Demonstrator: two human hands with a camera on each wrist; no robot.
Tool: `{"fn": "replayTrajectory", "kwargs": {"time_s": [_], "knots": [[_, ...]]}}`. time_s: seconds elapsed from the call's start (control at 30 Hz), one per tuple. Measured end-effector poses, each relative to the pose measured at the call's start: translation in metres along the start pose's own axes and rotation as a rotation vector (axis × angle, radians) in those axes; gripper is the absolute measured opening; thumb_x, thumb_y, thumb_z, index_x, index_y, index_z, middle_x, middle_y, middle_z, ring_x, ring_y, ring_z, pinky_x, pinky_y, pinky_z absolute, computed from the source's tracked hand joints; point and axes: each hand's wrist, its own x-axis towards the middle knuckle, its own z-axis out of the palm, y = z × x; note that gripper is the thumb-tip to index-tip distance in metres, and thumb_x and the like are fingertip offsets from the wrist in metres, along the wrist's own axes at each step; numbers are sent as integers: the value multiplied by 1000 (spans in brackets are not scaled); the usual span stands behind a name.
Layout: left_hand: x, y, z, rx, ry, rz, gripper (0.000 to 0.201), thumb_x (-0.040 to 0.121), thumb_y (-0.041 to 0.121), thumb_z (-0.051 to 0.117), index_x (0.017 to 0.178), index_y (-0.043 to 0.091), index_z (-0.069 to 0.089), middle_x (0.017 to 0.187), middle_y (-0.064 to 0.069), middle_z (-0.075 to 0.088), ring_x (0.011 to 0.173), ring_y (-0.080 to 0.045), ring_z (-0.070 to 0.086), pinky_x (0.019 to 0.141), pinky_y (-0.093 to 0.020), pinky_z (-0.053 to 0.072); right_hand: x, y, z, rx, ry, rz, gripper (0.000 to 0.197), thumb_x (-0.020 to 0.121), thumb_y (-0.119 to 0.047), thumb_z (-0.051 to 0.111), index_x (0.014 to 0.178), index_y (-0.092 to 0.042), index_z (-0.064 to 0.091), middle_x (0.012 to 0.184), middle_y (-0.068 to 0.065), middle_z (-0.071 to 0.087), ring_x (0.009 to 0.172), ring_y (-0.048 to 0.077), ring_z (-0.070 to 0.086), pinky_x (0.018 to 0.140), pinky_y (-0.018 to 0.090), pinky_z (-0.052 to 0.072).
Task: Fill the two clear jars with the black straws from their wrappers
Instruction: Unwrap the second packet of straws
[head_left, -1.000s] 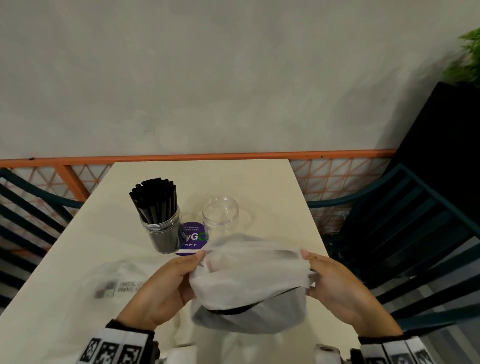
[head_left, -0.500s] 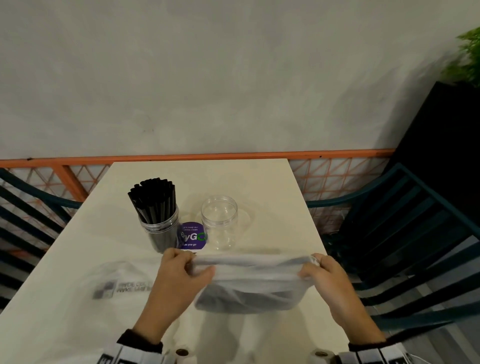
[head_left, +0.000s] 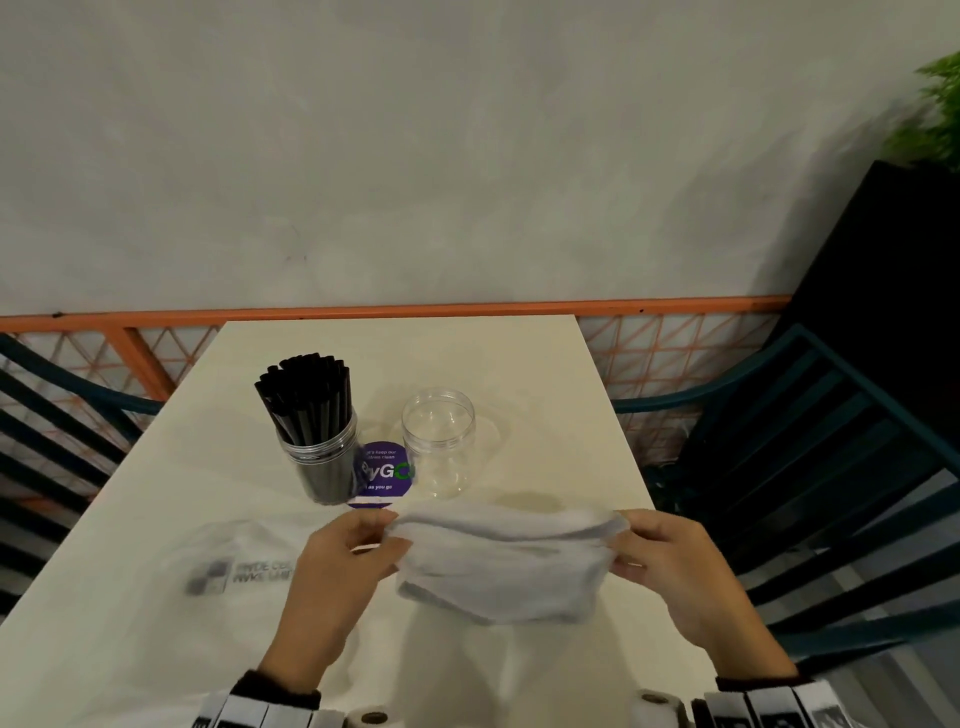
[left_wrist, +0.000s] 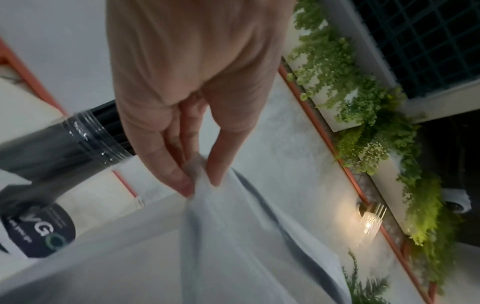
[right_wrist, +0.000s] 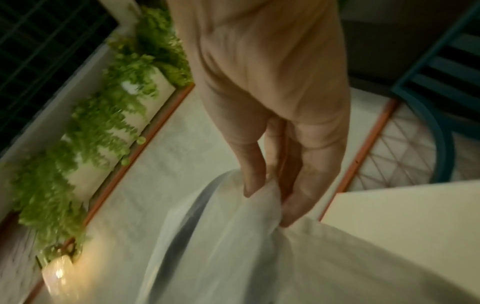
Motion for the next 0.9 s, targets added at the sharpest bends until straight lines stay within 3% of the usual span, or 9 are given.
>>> {"fn": "replayTrajectory", "kwargs": {"time_s": [0.13, 0.3, 0.4, 0.47, 0.53, 0.6, 0.67, 0.77, 0.9], "knots": [[-3, 3, 7, -225, -162, -224, 20, 82, -4, 52, 84, 5, 70, 78, -8, 73, 67, -17, 66, 64, -27, 52, 2, 7, 9, 202, -142, 176, 20, 87, 3, 54, 103, -7, 63, 88, 14, 71, 79, 27, 67, 65, 32, 52], [1, -4, -3, -514, -249, -581, 14, 70, 7, 56, 57, 11, 62, 56, -4, 55, 45, -15, 49, 52, -25, 47, 10, 10, -1, 535, -287, 429, 20, 88, -3, 47, 107, -4, 54, 78, 9, 72, 65, 22, 70, 58, 32, 58], [0, -9, -6, -657, -343, -695, 3, 62, 7, 57, 61, 7, 59, 53, -6, 50, 44, -18, 43, 56, -28, 46, 8, 11, -4, 626, -325, 520, 25, 78, 7, 54, 103, 6, 60, 81, 20, 73, 66, 31, 71, 57, 39, 60], [0, -9, -6, -744, -405, -674, 12, 52, 3, 67, 60, 7, 59, 53, -6, 56, 43, -20, 50, 59, -29, 49, 11, 17, -1, 703, -354, 530, 55, 57, 15, 68, 111, 11, 60, 106, 27, 67, 87, 37, 68, 78, 49, 57], [2, -11, -4, -867, -454, -649, 34, 34, -4, 77, 64, 6, 63, 66, -9, 66, 56, -23, 63, 64, -32, 54, 9, 18, 1, 718, -393, 500, 58, 60, 5, 73, 116, 10, 59, 121, 26, 60, 101, 36, 62, 96, 46, 49], [4, -12, -4, -951, -453, -618, 45, 34, -3, 78, 76, 3, 65, 83, -14, 70, 75, -29, 68, 71, -35, 53, 7, 19, 2, 734, -413, 440, 14, 77, -9, 65, 87, 0, 68, 87, 19, 70, 78, 30, 67, 75, 38, 57], [5, -10, -5, -958, -404, -570, 43, 41, 2, 74, 84, 0, 65, 88, -16, 69, 82, -30, 65, 75, -37, 50, 4, 13, 3, 654, -419, 332, 4, 76, -10, 61, 72, -9, 63, 71, 12, 67, 67, 26, 65, 61, 34, 55], [5, -11, -3, -671, -380, -410, 48, 42, 4, 76, 87, -2, 63, 87, -19, 63, 75, -25, 64, 64, -34, 52, 6, 18, 0, 446, -310, 197, 34, 69, 8, 63, 91, -14, 48, 75, 12, 65, 74, 28, 62, 57, 33, 50], [2, -17, 5, -158, -235, -244, 57, 43, 21, 76, 94, 2, 55, 90, -17, 60, 80, -25, 59, 64, -34, 50, 11, 19, 9, 135, -62, 101, 21, 89, 1, 49, 101, -15, 46, 71, 9, 61, 73, 24, 55, 66, 33, 46]]}}
